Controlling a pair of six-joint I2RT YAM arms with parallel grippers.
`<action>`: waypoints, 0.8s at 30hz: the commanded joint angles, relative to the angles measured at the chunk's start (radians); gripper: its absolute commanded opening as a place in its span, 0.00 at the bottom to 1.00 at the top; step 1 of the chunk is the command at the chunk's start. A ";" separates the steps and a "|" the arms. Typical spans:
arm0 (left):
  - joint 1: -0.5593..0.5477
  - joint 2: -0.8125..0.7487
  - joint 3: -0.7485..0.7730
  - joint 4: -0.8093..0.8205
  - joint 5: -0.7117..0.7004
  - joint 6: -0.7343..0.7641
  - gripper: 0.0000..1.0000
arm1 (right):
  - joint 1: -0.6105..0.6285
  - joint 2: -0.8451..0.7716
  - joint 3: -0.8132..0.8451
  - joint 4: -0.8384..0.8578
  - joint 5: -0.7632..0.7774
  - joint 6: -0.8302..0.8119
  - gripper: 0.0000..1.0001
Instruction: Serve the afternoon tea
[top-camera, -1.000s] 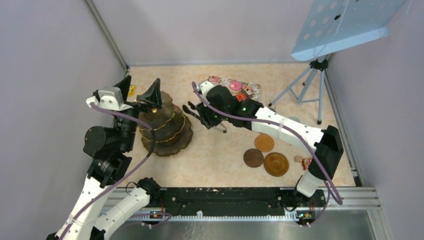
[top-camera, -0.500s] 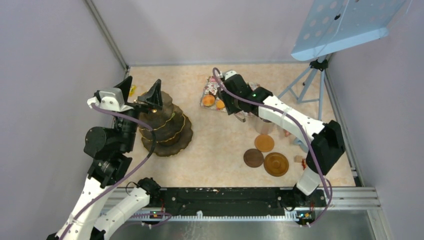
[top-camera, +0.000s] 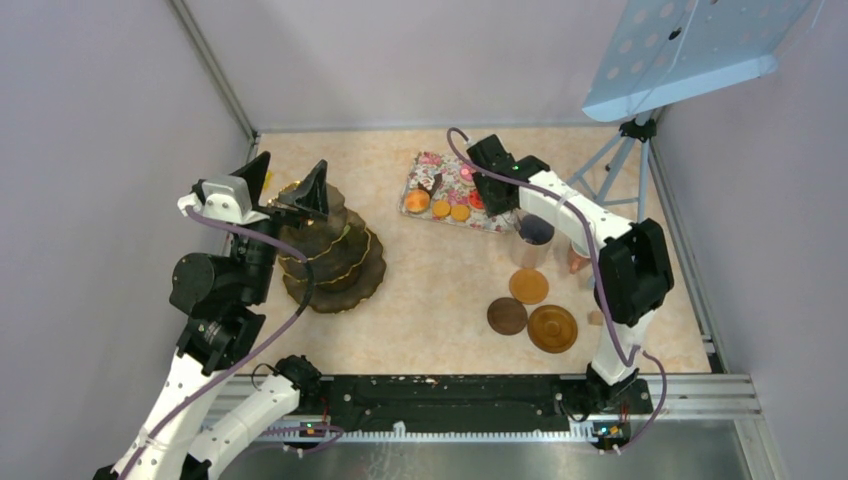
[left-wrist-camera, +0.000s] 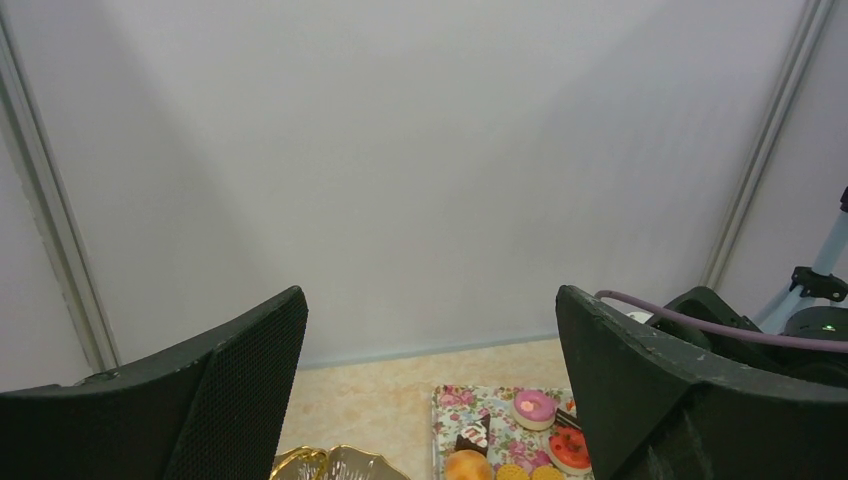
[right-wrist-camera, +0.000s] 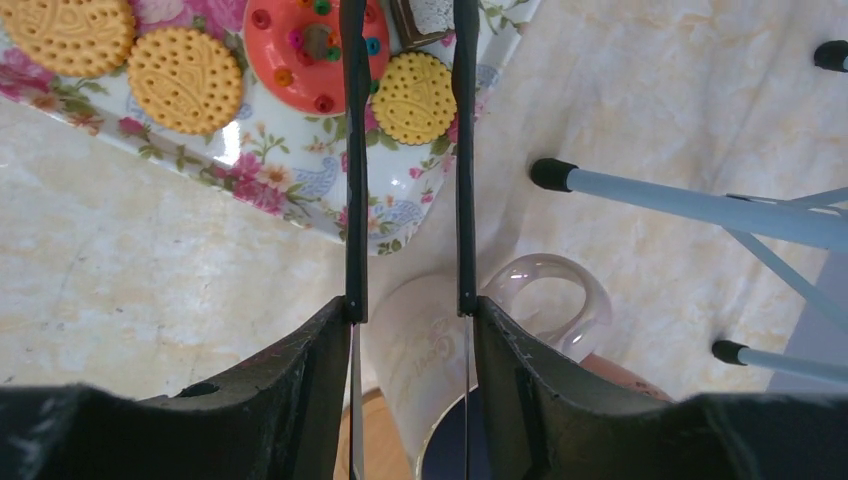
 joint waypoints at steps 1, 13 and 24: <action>0.004 0.002 -0.006 0.053 0.016 -0.017 0.99 | -0.031 0.027 0.078 0.021 0.027 -0.040 0.46; 0.005 0.004 -0.006 0.054 0.023 -0.018 0.99 | -0.102 0.103 0.134 0.069 -0.081 -0.075 0.47; 0.004 0.015 -0.008 0.056 0.023 -0.017 0.99 | -0.132 0.152 0.153 0.098 -0.139 -0.077 0.46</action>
